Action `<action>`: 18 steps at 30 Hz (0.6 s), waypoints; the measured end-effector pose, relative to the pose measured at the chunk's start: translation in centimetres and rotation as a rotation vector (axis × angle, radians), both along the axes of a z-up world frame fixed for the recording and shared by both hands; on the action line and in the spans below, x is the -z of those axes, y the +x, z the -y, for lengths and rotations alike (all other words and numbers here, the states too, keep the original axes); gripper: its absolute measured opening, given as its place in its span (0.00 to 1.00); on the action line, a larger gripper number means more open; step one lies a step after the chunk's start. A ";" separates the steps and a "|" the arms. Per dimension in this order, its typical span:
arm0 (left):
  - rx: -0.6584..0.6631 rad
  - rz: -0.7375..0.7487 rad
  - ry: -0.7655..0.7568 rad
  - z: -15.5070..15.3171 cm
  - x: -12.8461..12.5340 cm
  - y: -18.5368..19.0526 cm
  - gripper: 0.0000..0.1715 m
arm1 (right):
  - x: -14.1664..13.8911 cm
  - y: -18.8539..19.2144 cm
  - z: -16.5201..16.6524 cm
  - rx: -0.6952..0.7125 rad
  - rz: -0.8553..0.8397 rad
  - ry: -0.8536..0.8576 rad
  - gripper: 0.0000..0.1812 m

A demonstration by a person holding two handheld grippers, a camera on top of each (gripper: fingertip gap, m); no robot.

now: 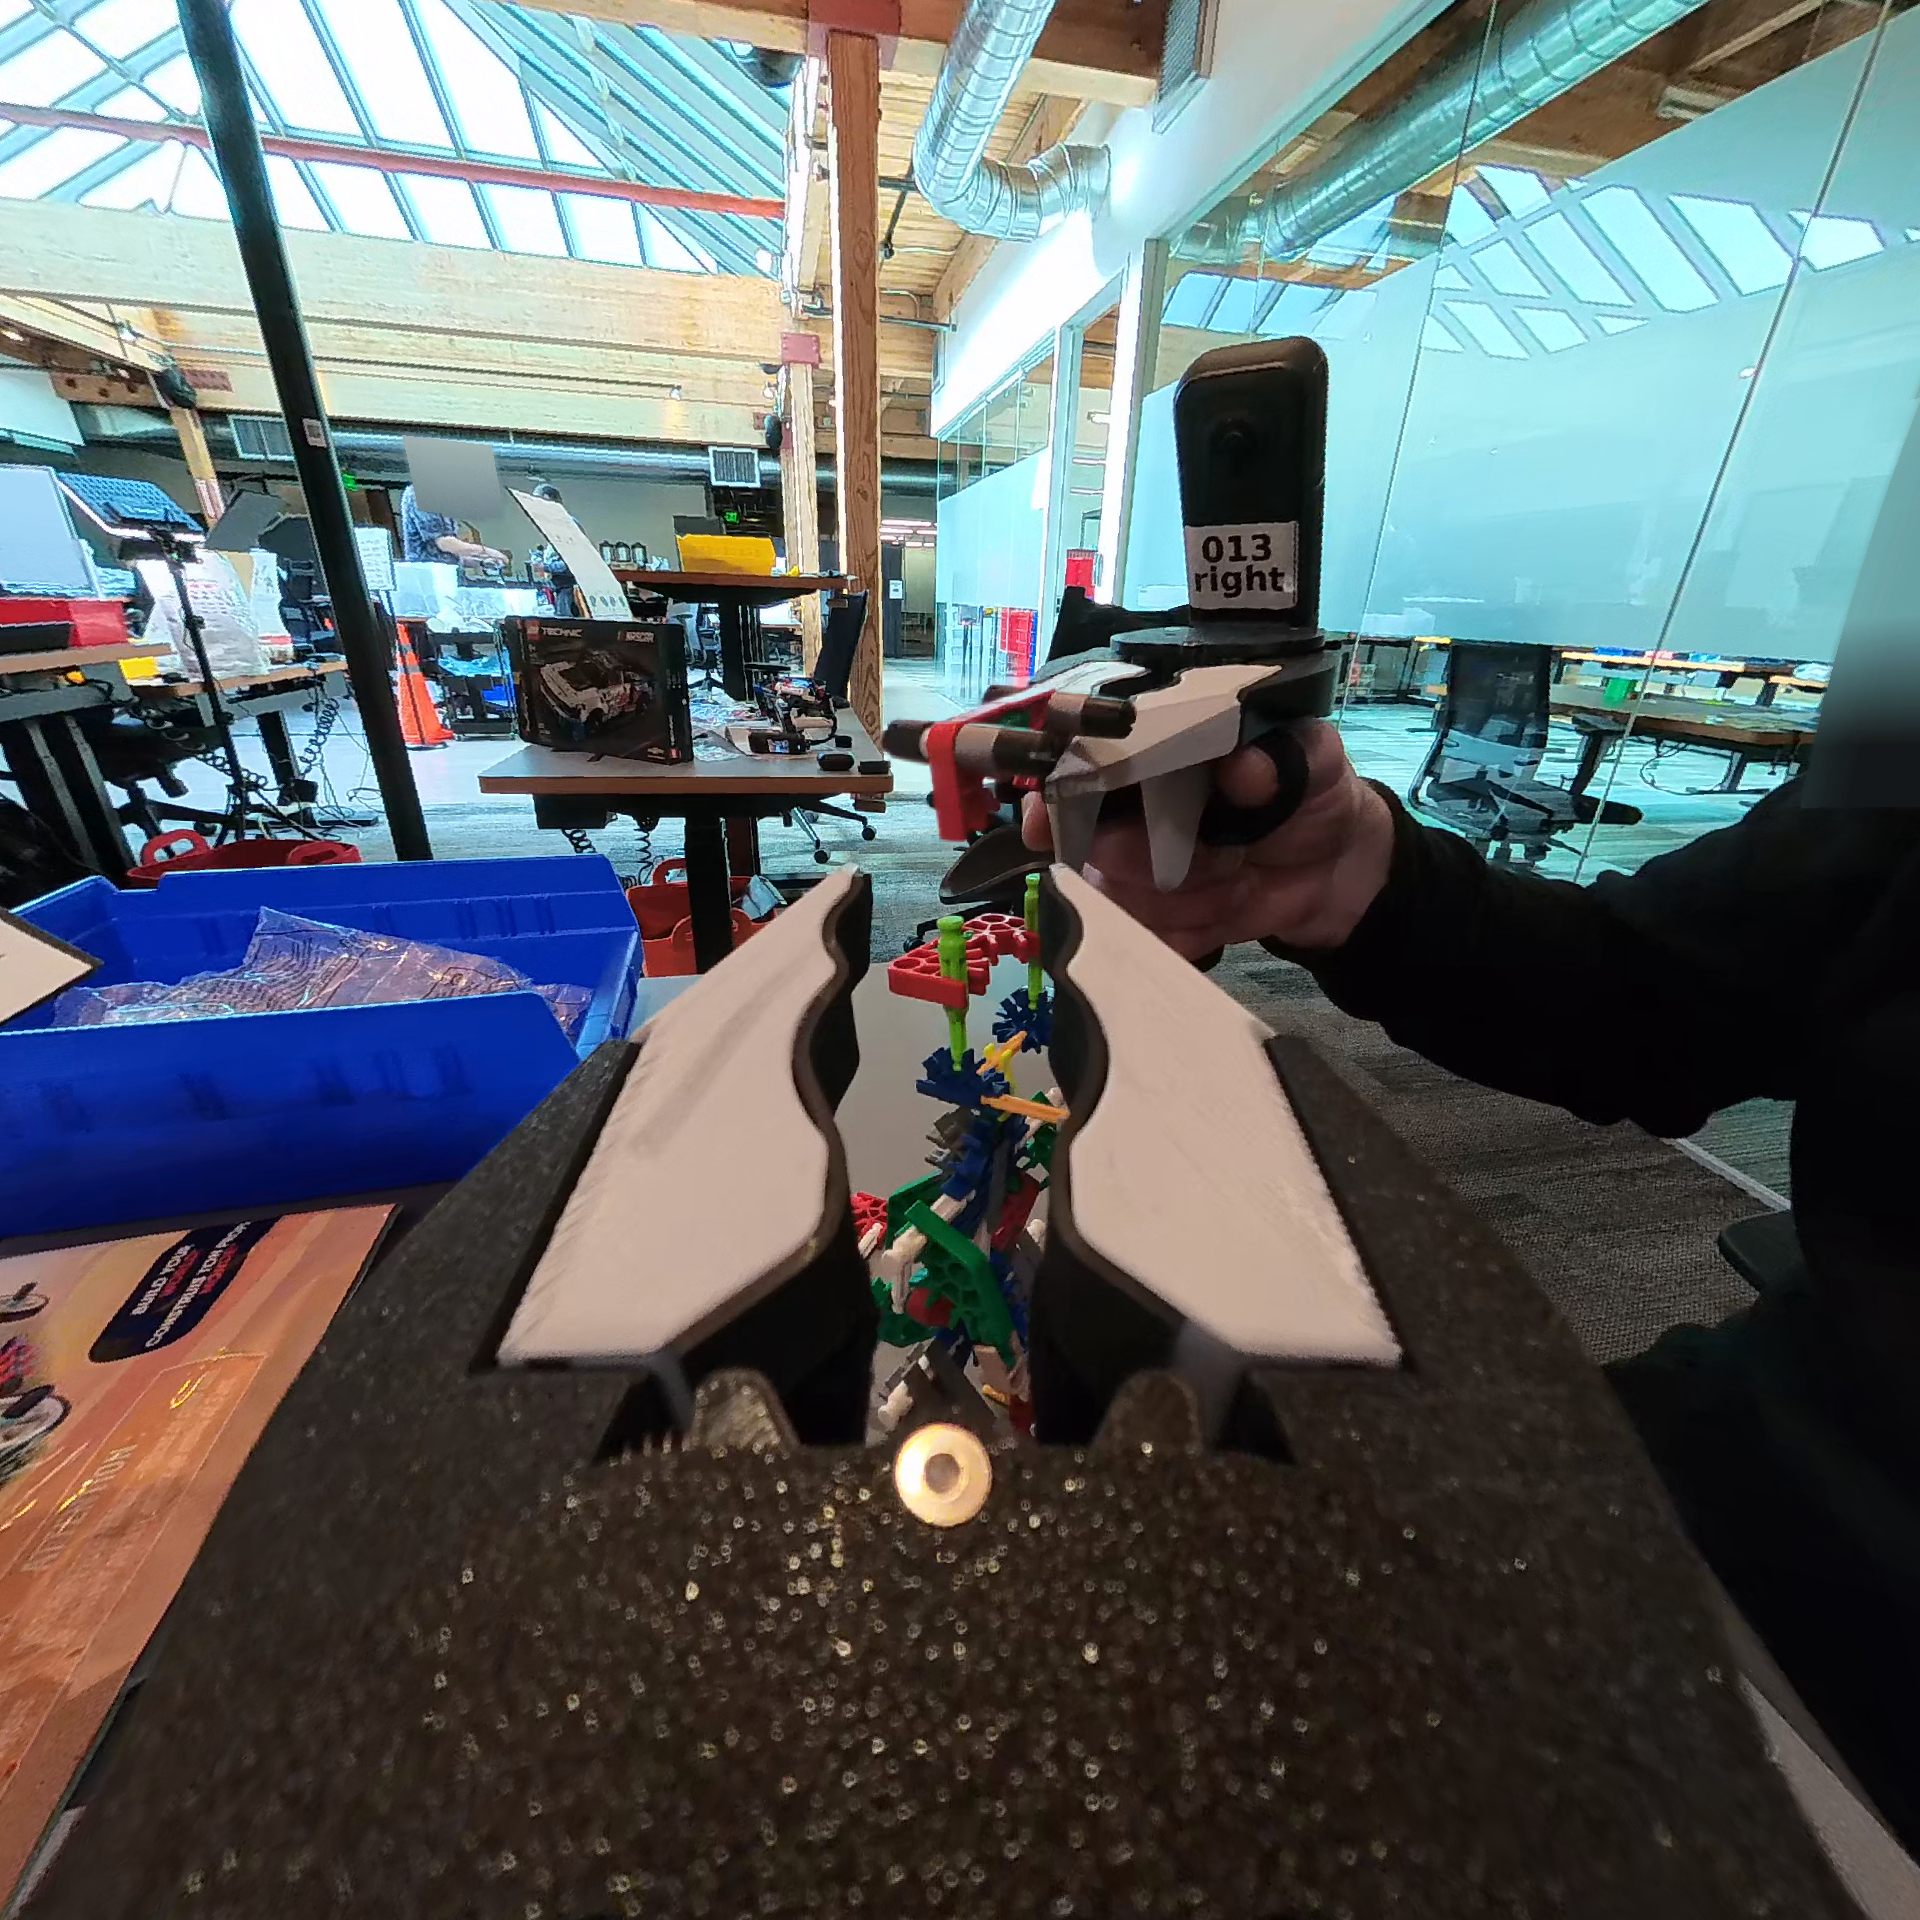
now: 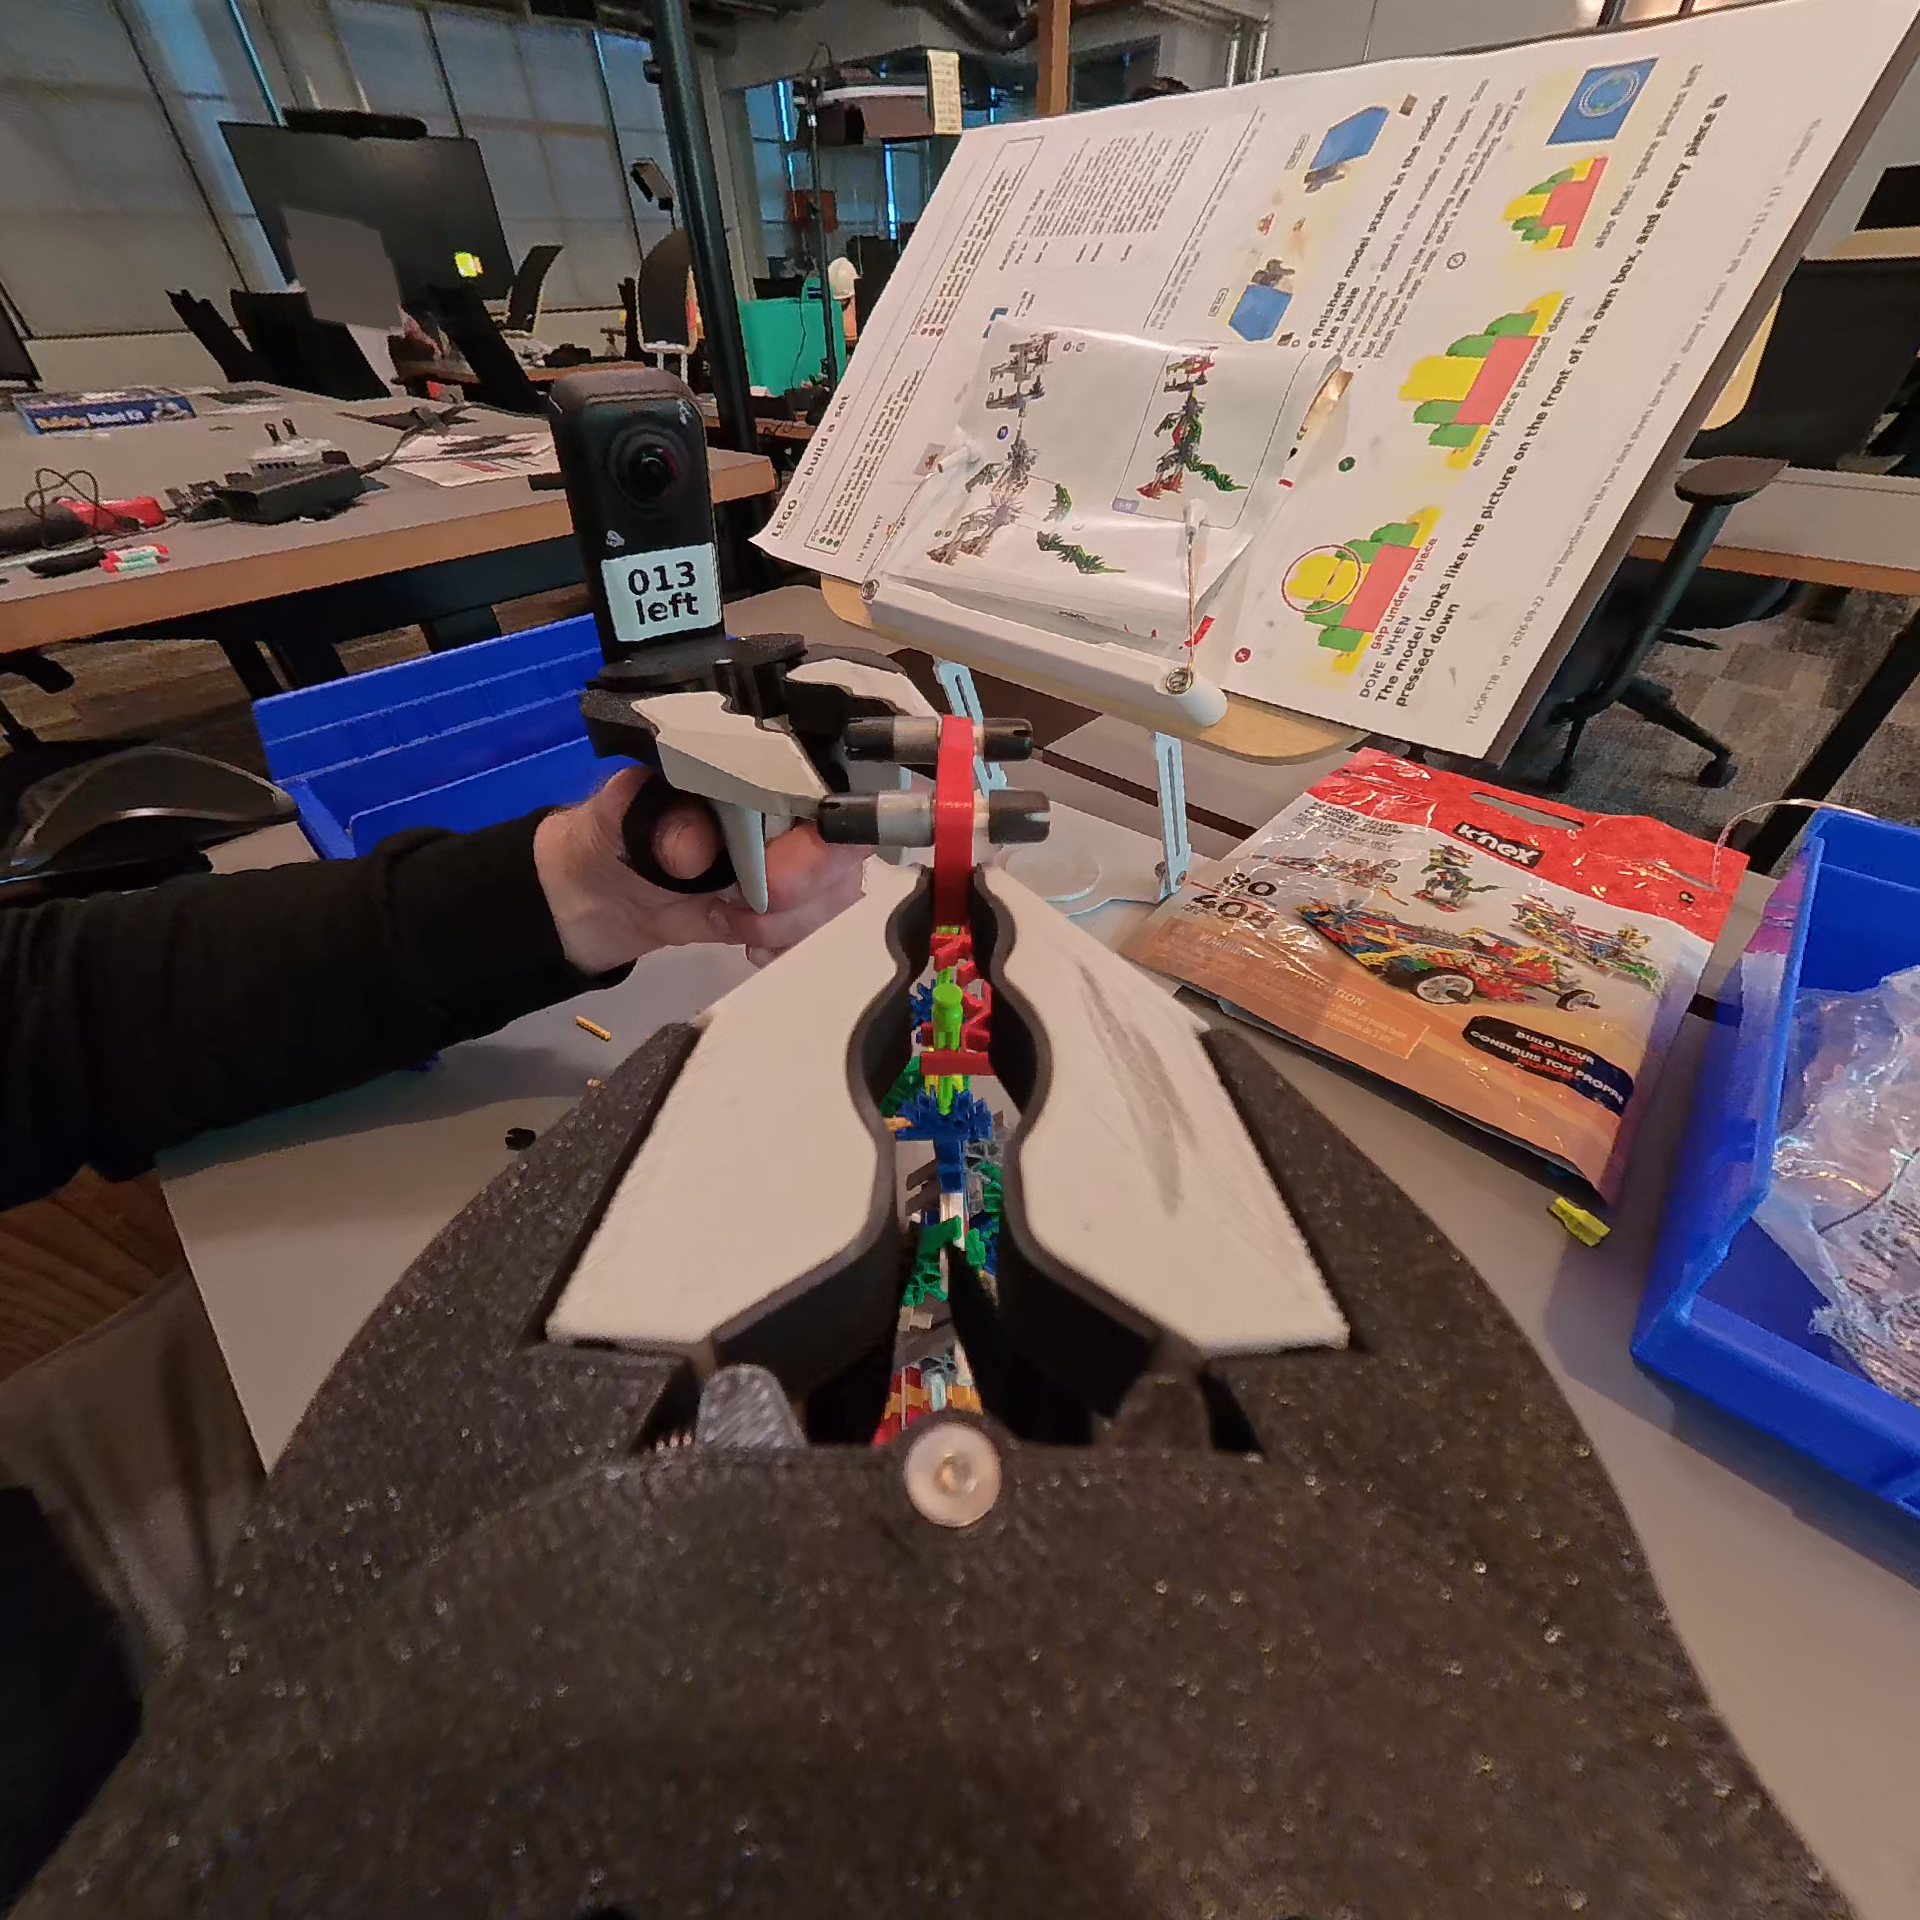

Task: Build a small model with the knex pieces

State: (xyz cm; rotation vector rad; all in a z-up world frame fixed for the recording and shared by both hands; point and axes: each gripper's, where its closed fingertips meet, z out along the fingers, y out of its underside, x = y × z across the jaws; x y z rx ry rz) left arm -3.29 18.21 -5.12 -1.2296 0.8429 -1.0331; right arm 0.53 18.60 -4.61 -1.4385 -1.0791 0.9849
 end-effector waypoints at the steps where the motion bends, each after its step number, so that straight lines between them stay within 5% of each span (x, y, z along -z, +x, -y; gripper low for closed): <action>1: 0.000 -0.002 0.001 0.0 0.0 0.0 0.17 | 0.1 0.0 0.0 0.001 0.003 -0.001 0.03; 18: 0.011 -0.059 -0.007 -0.1 1.4 1.1 0.17 | 2.0 -0.3 -0.5 -0.007 0.042 -0.046 0.02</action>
